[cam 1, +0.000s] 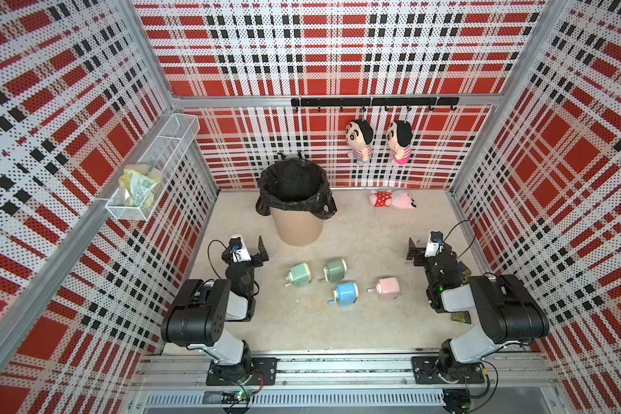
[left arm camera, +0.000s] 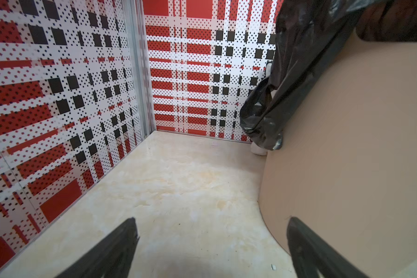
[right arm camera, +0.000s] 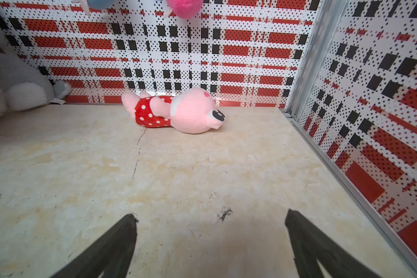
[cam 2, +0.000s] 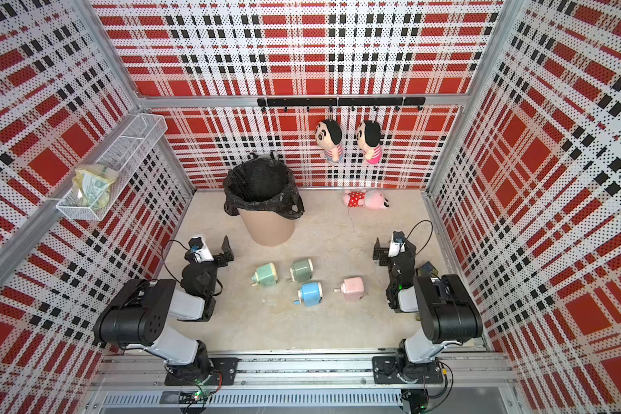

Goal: Take out the pencil sharpener tray and clean the shavings
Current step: Move the trash bin to the center of the board.

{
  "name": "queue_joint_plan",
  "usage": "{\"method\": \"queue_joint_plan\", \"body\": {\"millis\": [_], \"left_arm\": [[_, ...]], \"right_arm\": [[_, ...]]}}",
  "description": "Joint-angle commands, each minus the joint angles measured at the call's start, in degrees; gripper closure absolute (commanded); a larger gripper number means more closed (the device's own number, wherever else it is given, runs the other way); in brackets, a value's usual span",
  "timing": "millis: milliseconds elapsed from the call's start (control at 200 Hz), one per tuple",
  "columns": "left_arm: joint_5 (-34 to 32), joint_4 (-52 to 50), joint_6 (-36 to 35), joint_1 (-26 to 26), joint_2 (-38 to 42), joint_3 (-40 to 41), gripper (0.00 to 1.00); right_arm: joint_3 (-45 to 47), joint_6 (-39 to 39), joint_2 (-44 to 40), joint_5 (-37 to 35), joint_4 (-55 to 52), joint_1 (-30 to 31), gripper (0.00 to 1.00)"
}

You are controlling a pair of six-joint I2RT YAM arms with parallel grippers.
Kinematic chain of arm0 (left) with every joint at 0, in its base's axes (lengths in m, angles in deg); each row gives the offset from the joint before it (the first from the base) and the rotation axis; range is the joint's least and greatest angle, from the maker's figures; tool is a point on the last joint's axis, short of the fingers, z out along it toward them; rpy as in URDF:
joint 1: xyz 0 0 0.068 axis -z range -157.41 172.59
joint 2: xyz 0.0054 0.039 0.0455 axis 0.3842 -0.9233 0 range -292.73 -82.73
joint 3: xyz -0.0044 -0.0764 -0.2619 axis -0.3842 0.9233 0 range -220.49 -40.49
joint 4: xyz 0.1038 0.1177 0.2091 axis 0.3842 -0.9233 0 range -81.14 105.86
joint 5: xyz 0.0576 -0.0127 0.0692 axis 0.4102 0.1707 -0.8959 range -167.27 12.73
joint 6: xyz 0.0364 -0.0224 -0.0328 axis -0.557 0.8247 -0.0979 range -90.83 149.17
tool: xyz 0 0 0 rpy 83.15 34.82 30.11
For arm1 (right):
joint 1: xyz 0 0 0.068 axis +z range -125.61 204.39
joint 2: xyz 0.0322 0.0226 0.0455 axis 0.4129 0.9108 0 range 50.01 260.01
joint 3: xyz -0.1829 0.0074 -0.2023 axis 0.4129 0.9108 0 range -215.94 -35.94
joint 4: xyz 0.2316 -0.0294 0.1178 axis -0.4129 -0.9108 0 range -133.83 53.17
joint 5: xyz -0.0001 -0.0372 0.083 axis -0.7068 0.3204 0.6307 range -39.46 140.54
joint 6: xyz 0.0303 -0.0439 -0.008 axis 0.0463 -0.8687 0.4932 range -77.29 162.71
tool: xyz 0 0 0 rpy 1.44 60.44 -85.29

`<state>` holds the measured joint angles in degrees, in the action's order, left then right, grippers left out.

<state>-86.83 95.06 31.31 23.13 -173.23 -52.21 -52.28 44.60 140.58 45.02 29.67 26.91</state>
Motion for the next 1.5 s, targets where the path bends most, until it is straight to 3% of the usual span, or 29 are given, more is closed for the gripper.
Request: {"method": "queue_joint_plan", "body": {"millis": [0,857,967,1147,1252,1313,1413,1498], "left_arm": [[-0.49,0.25,-0.63,0.32,0.13,-0.75,0.02],[1.03,0.25,-0.01,-0.54,0.11,-0.85,0.02],[-6.64,-1.6,0.44,0.95,1.62,-1.22,0.02],[-22.64,-31.6,3.58,6.19,14.0,-12.87,0.02],[-32.17,-48.02,10.65,9.67,17.37,-22.21,0.02],[-33.38,-59.65,14.24,10.36,18.57,-28.64,0.02],[-31.51,-76.23,18.25,9.84,16.78,-41.21,0.02],[-35.9,-86.64,26.0,9.77,13.35,-49.53,0.02]], "right_arm": [[-0.22,0.39,-0.56,1.65,-0.23,-0.42,0.0],[-0.39,0.48,-0.66,1.81,-0.59,-0.46,0.0],[-1.11,0.11,-3.75,1.52,-4.65,-0.31,0.0],[-12.08,4.95,-15.06,-4.45,-31.55,0.47,0.0],[-20.86,16.45,-18.91,-1.34,-46.17,0.29,0.0],[-23.85,23.98,-19.56,1.85,-52.1,-0.21,0.0],[-24.05,29.37,-19.87,15.21,-51.91,-2.97,0.0],[-24.51,38.4,-20.83,10.79,-54.1,-3.31,0.0]]}}
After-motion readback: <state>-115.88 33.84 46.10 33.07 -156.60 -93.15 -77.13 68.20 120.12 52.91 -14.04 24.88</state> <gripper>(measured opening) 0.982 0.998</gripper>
